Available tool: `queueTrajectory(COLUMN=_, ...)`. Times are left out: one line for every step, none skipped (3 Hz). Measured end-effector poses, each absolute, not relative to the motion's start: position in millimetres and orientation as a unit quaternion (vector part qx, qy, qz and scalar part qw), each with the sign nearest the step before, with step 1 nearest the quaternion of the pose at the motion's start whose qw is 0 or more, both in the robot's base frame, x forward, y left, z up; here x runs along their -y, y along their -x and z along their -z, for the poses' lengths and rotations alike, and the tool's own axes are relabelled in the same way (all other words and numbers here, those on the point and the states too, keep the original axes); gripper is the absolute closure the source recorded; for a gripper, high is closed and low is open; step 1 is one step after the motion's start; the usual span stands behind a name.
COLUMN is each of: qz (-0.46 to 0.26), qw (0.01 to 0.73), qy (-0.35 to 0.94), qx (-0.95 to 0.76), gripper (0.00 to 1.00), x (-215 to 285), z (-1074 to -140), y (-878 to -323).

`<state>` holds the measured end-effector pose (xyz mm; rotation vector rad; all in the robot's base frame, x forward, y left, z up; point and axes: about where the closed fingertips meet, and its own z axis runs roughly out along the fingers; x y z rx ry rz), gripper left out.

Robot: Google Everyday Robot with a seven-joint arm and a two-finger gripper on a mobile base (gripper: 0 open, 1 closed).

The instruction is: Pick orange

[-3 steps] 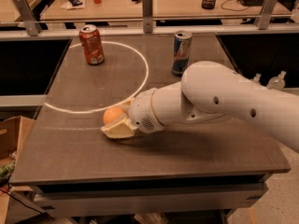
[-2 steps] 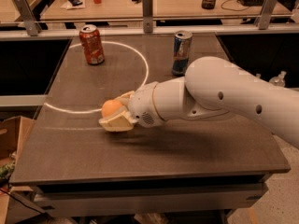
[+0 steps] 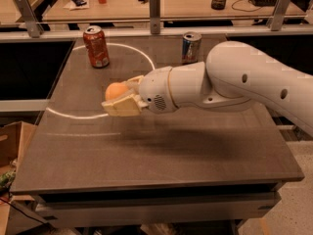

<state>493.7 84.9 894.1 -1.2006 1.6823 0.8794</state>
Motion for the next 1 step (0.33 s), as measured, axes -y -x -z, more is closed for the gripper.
queueTrajectory(qz=-0.358, qw=0.43, qy=0.484, qx=-0.673, gripper=1.0, x=-85.8, z=-896.6, y=-491.5)
